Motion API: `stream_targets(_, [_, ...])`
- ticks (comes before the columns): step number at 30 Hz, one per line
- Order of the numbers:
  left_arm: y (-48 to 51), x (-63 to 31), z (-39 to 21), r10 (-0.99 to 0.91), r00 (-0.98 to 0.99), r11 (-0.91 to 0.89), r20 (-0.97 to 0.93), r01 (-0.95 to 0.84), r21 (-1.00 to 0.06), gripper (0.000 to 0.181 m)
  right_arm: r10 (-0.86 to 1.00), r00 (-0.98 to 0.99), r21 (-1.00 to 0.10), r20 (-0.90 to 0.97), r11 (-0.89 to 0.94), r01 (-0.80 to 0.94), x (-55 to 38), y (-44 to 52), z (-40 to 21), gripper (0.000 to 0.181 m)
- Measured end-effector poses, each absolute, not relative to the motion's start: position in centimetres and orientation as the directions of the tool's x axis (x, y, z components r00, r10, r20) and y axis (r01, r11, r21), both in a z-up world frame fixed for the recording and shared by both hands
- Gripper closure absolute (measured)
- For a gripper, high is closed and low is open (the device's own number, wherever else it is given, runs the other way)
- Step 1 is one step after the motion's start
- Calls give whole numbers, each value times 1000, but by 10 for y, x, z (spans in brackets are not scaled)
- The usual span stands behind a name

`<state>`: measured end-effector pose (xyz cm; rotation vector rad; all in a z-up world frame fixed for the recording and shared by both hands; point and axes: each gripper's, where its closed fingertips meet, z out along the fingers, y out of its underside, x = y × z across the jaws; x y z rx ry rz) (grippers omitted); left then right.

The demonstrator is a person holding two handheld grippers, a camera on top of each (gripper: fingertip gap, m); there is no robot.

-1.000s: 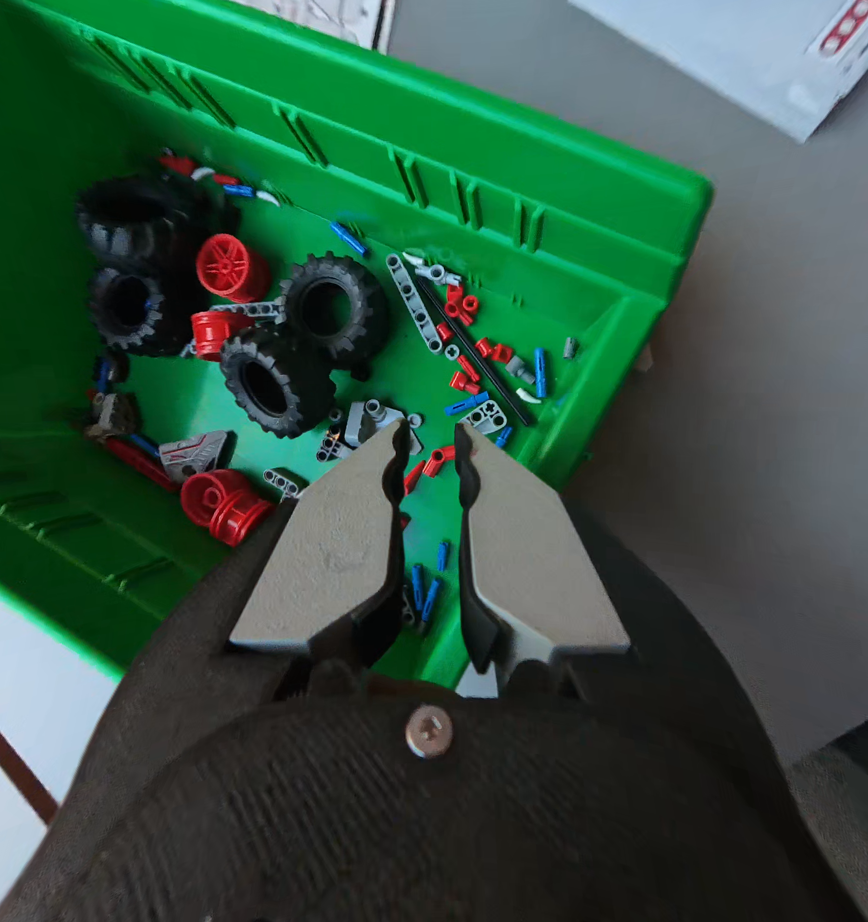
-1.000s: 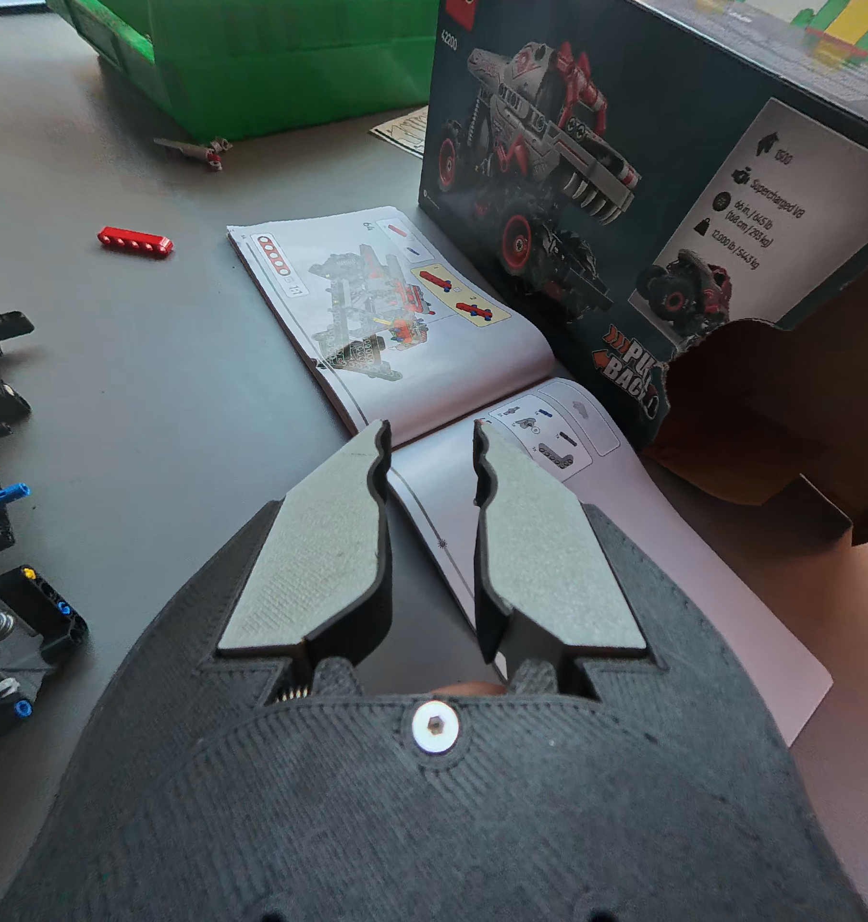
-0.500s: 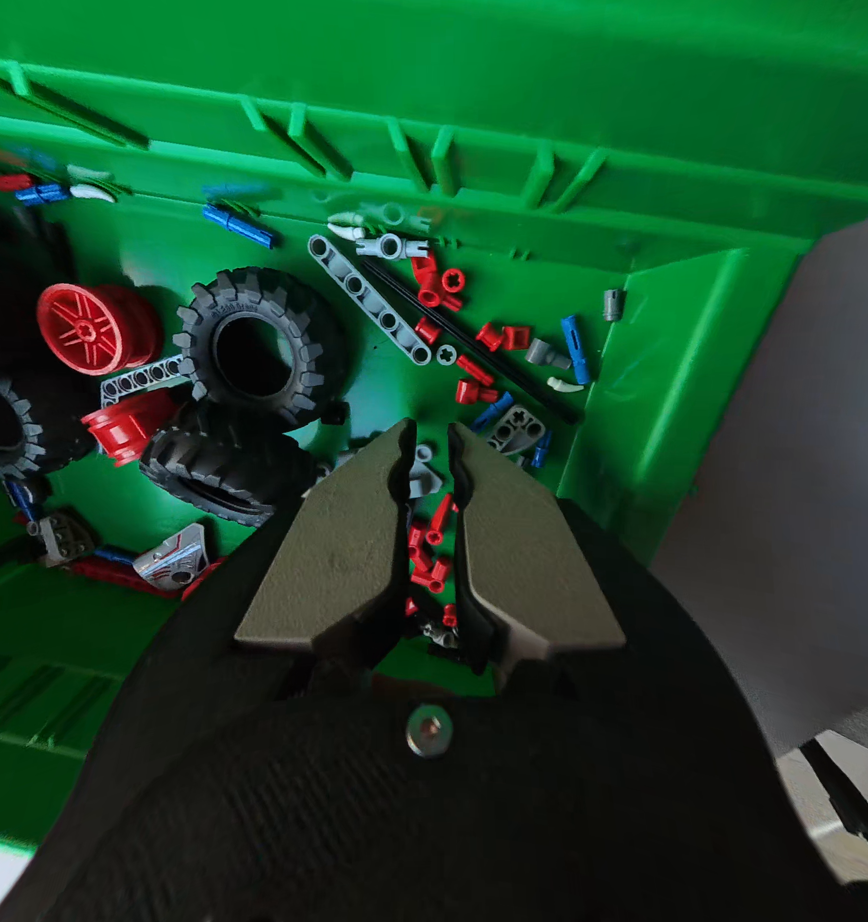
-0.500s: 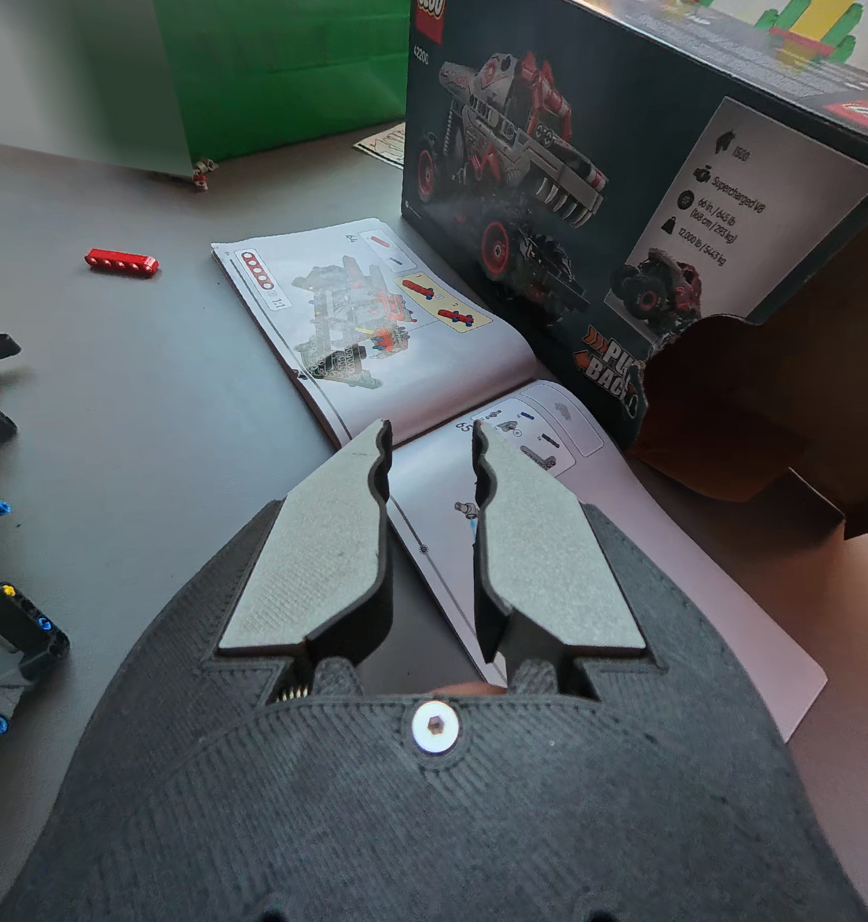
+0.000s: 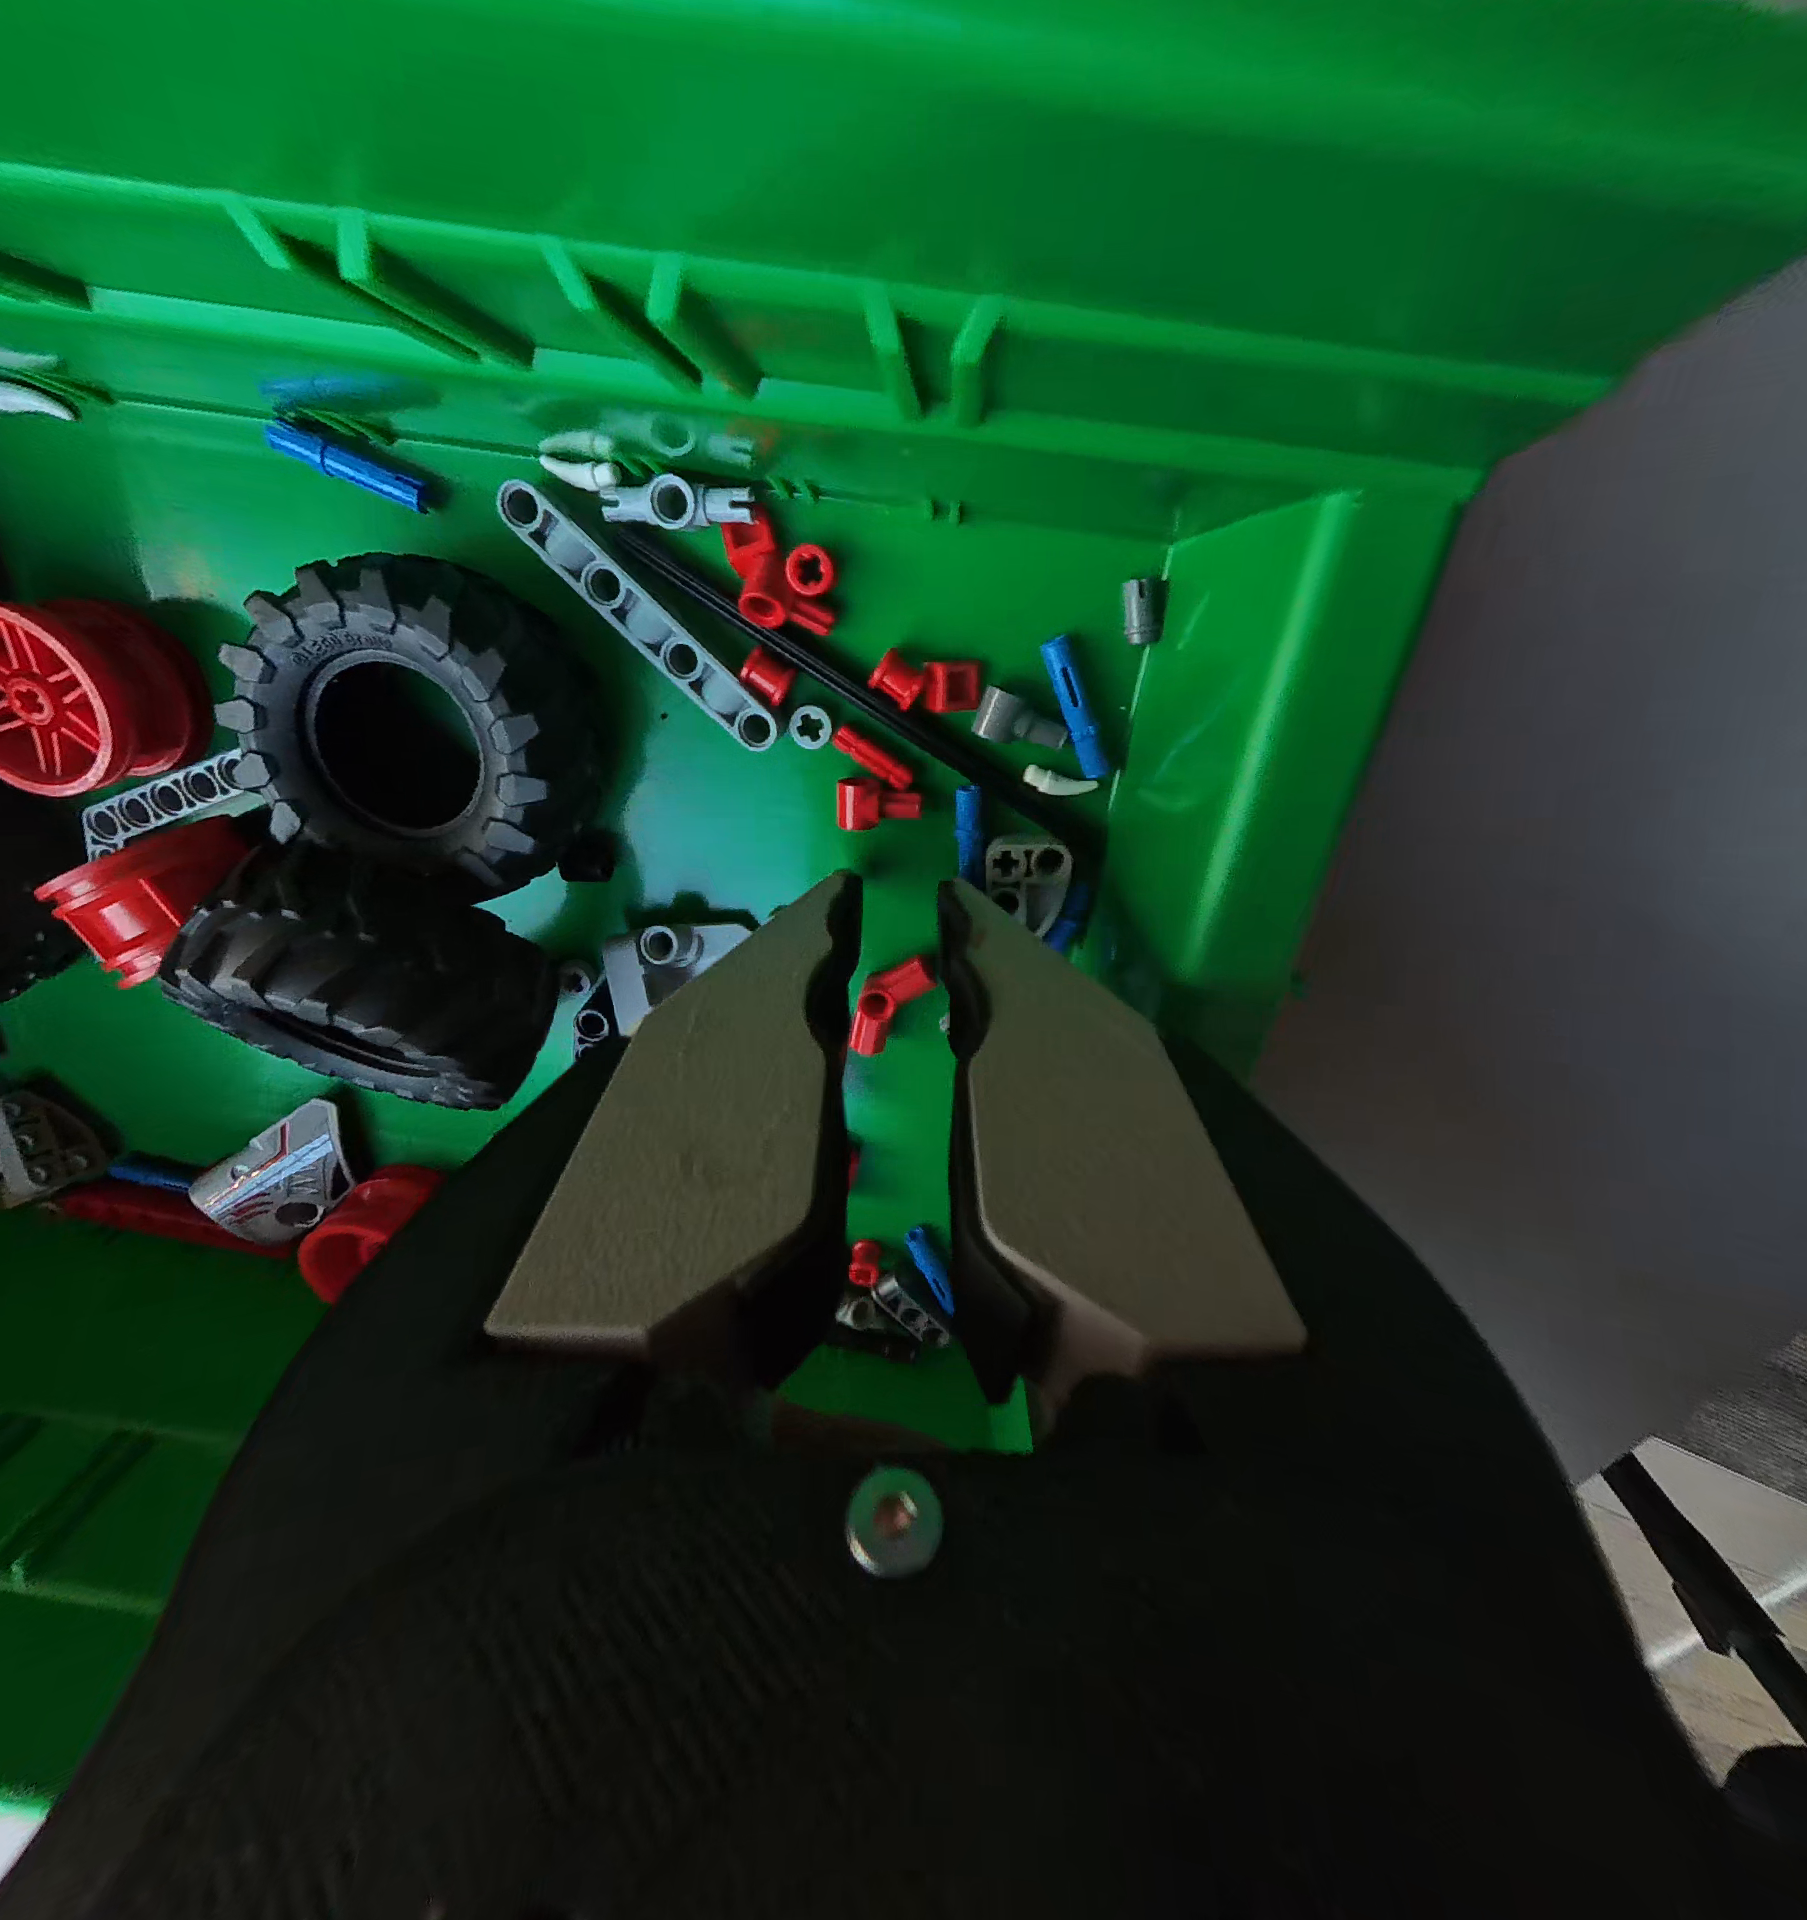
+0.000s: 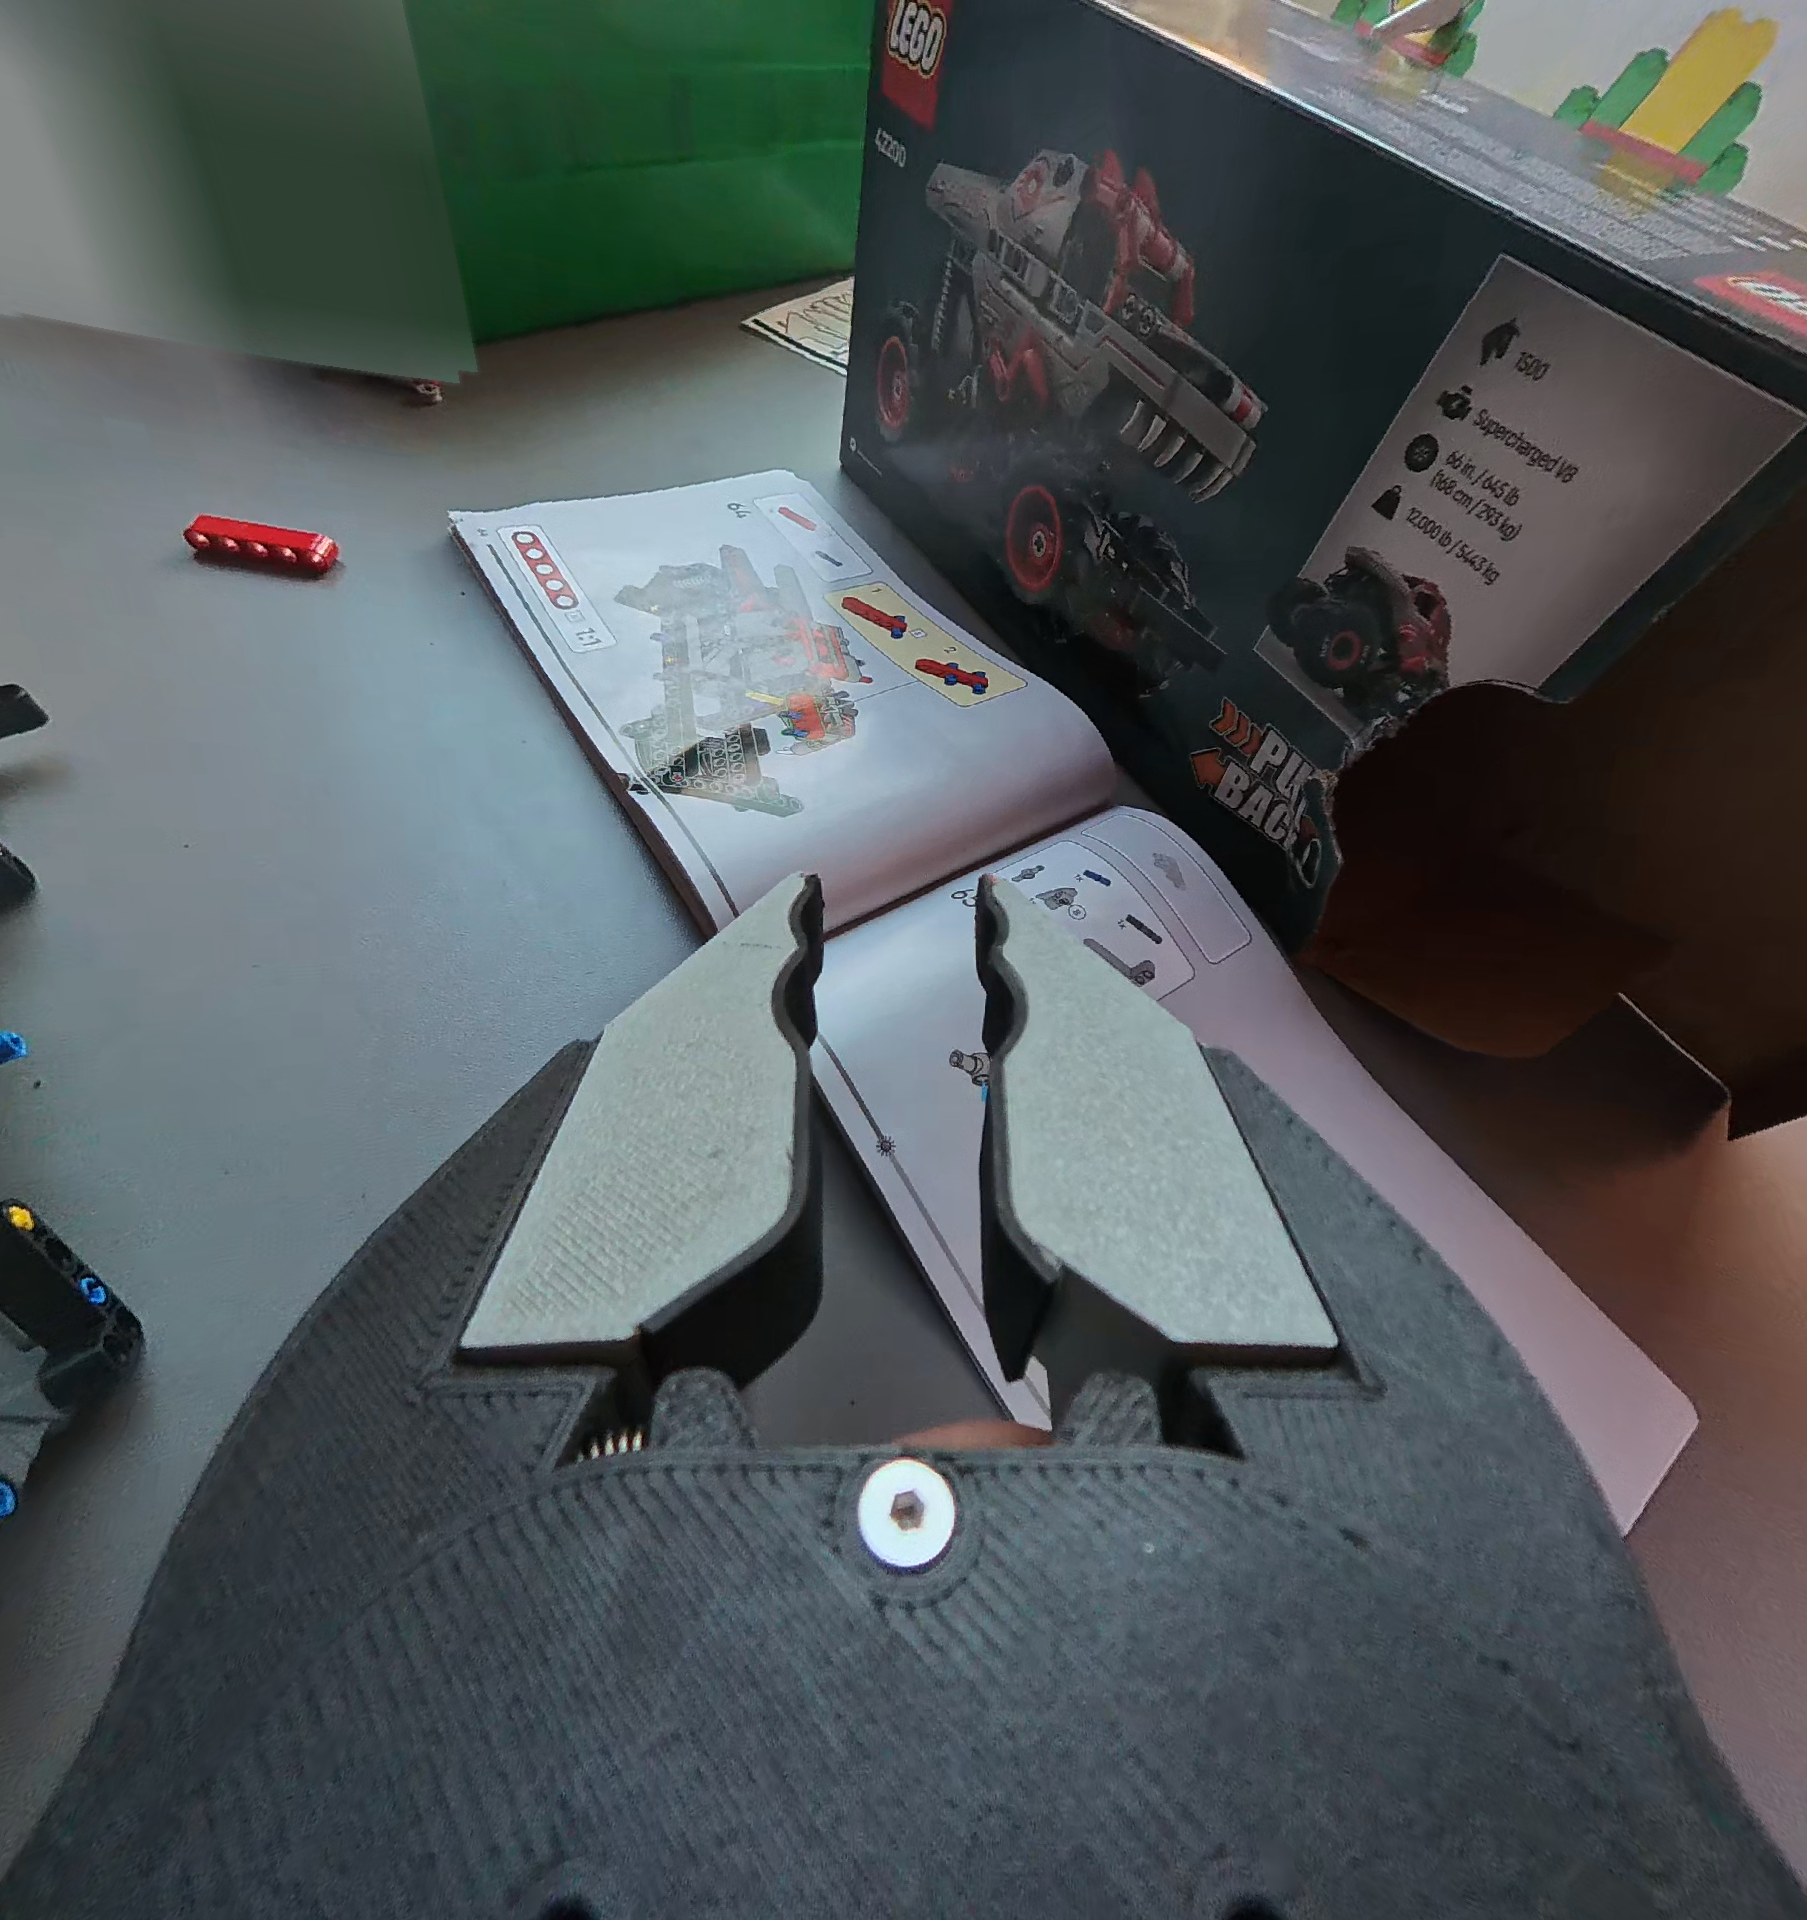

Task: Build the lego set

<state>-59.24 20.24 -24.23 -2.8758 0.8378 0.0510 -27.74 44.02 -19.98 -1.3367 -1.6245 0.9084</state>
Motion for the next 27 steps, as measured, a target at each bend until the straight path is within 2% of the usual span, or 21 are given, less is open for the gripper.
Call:
stream_targets(7, [205, -586, -238, -501, 864, -845, -37, -499, -194, 167, 983, -102, -898, 153, 182, 400, -278, 439, -202, 156])
stream_targets(12, [206, -581, -244, -489, 872, -853, -4, -480, -205, 180, 985, -102, -898, 142, 171, 406, -278, 440, -203, 156])
stream_targets(23, [212, -594, -245, -457, 888, -865, -49, -456, -210, 179, 983, -113, -893, 146, 180, 413, -279, 438, -204, 157])
stream_targets(27, [213, -604, -229, -403, 905, -875, -140, -425, -230, 179, 979, -121, -891, 162, 198, 409, -279, 436, -204, 160])
